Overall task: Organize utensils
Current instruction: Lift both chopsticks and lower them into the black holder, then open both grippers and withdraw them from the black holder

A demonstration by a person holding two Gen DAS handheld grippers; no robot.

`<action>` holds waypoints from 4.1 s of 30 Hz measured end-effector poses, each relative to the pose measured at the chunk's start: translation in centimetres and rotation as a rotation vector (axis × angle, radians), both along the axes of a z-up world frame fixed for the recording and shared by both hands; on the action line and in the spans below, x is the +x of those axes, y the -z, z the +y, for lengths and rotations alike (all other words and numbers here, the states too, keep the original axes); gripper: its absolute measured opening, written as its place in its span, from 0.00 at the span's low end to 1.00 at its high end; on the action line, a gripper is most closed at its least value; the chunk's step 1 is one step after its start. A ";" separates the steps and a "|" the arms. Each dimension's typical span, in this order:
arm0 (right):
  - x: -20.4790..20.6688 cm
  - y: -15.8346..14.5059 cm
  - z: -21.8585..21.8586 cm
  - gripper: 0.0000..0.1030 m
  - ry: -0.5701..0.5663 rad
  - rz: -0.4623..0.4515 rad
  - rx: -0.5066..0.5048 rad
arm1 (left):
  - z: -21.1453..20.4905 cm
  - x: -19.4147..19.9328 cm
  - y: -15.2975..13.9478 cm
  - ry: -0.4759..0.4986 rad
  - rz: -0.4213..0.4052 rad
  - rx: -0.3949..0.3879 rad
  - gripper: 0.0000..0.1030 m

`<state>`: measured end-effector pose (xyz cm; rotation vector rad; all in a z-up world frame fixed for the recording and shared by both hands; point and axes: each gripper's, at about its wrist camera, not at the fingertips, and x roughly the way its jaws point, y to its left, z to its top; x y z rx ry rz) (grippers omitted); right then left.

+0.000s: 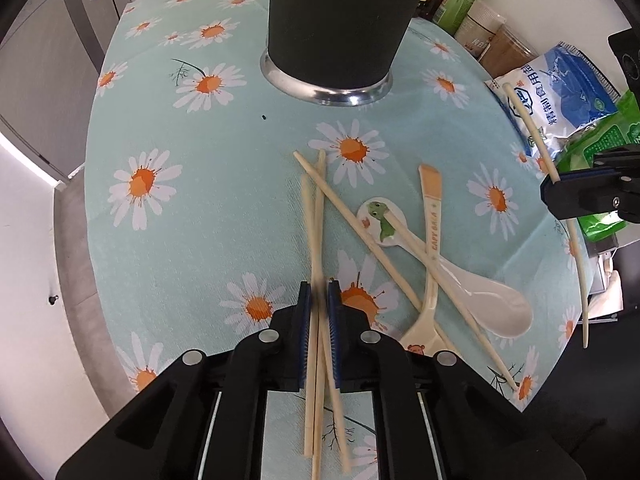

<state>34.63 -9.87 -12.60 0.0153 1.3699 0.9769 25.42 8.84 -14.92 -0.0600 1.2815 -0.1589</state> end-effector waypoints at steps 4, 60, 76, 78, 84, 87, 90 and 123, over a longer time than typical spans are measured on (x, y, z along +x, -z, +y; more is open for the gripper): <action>0.4 0.4 0.1 0.05 -0.009 0.004 0.013 | 0.0 0.2 -0.1 -0.012 0.005 0.019 0.04; 9.9 -15.8 1.7 0.06 0.205 -0.442 0.516 | 1.7 6.7 -21.7 -0.288 -0.787 -0.302 0.04; 14.2 -16.4 1.2 0.06 0.358 -0.642 0.540 | 2.2 11.0 -21.3 -0.309 -0.970 -0.300 0.04; 14.4 -15.9 1.5 0.06 0.367 -0.661 0.521 | 2.1 11.4 -20.9 -0.313 -0.974 -0.282 0.04; 15.3 -14.2 2.3 0.06 0.363 -0.653 0.479 | 2.1 12.7 -19.3 -0.303 -0.946 -0.258 0.04; 15.5 -13.4 2.4 0.06 0.359 -0.643 0.467 | 2.0 13.0 -18.4 -0.295 -0.929 -0.243 0.04; 15.3 -12.9 2.6 0.06 0.352 -0.644 0.458 | 1.8 13.1 -17.6 -0.298 -0.918 -0.236 0.04; 9.1 -15.2 0.2 0.22 0.315 -0.671 0.471 | 1.4 6.3 -19.4 -0.309 -0.919 -0.181 0.05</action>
